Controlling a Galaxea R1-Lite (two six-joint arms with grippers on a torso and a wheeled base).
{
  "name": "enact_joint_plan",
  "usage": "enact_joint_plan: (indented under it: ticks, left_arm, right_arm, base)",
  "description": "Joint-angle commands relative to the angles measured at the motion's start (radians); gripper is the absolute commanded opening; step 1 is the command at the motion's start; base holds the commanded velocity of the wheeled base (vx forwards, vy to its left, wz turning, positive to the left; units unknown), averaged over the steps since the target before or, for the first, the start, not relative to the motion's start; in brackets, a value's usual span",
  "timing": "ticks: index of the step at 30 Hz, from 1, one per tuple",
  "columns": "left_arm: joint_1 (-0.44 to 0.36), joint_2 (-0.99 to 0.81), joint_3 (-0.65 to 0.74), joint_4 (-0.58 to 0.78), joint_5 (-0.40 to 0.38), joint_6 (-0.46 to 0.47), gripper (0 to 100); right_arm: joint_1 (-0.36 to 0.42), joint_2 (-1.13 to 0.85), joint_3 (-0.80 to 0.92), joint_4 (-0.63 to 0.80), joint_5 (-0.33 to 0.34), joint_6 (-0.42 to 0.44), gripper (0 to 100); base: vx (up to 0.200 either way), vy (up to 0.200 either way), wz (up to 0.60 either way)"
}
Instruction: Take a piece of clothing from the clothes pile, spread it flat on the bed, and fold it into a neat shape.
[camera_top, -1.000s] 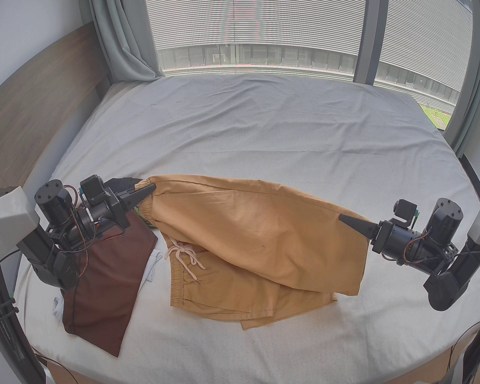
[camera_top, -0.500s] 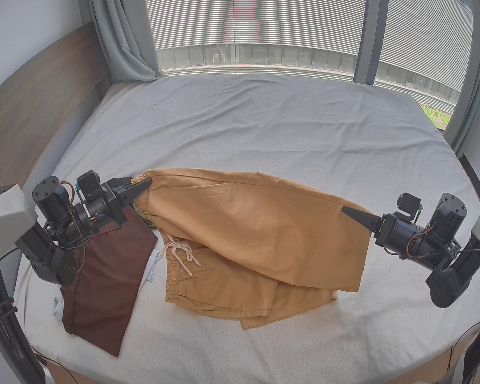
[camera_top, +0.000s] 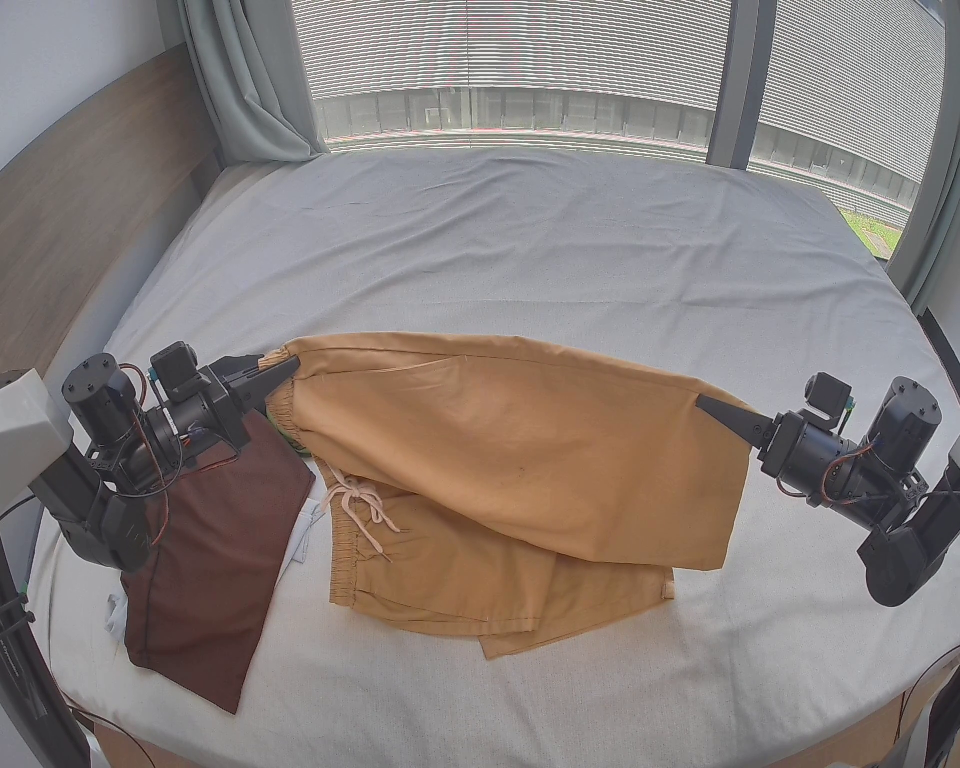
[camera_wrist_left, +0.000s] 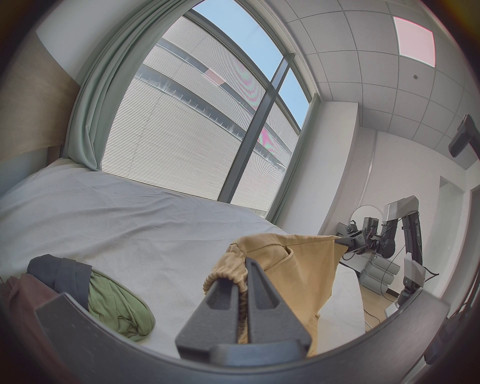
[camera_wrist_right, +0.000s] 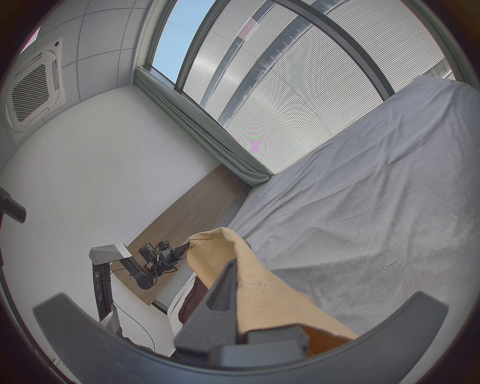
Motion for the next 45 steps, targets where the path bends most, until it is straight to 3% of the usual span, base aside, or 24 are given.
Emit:
enact_joint_plan:
  ticks: [1,45]
  left_arm:
    - [0.008,0.002,-0.003,-0.002,0.0,-0.002,0]
    - [0.038,0.015,-0.023,-0.002,0.003,-0.02,0]
  right_arm:
    - [-0.009,-0.002,-0.002,-0.001,0.001,0.003,0]
    - [-0.099,0.0,-0.038,-0.001,0.003,0.014,0]
  base:
    - [0.0,0.0,0.0]
    - [0.0,0.0,0.0]
